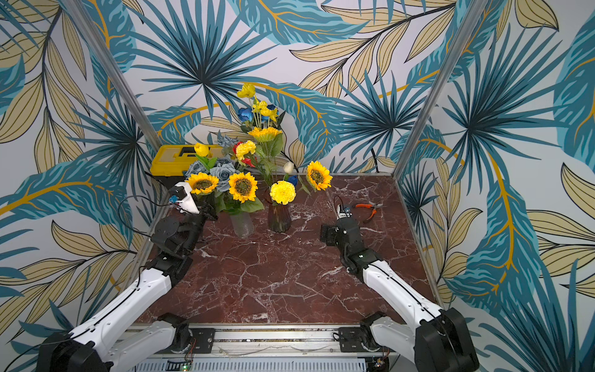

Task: Pick out yellow flowers from the vase
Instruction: Pick up the flower from the vase.

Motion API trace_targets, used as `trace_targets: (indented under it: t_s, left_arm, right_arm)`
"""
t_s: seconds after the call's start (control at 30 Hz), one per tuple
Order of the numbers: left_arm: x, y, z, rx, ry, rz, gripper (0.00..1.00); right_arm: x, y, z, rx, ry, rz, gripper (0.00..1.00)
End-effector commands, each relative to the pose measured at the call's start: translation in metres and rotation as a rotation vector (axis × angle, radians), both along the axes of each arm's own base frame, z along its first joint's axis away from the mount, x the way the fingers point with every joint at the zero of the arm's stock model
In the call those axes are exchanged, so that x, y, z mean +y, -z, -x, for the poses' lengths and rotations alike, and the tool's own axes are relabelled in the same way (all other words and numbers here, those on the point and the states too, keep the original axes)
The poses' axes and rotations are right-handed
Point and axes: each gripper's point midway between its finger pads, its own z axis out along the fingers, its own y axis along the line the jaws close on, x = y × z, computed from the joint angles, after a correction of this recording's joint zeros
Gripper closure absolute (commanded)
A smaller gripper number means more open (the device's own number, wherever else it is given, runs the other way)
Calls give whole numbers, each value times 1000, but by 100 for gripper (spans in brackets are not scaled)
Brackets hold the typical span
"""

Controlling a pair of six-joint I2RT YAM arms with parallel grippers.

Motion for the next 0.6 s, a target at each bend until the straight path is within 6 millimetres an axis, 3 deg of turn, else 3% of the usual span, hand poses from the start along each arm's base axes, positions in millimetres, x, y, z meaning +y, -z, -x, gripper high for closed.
trace_targets:
  t_s: [0.0,0.3,0.57]
  left_arm:
    - [1,-44,12,-109,21,33,79]
    - [-3,-84,29,-208,63,20,80]
    - [1,-121,61,-303,75,3,81]
  right_arm:
    - [2,-7,1,-12,-2,-21,4]
    - [4,-6,1,-9,-9,-26,4]
    - [3,-11,2,-23,-12,-20,4]
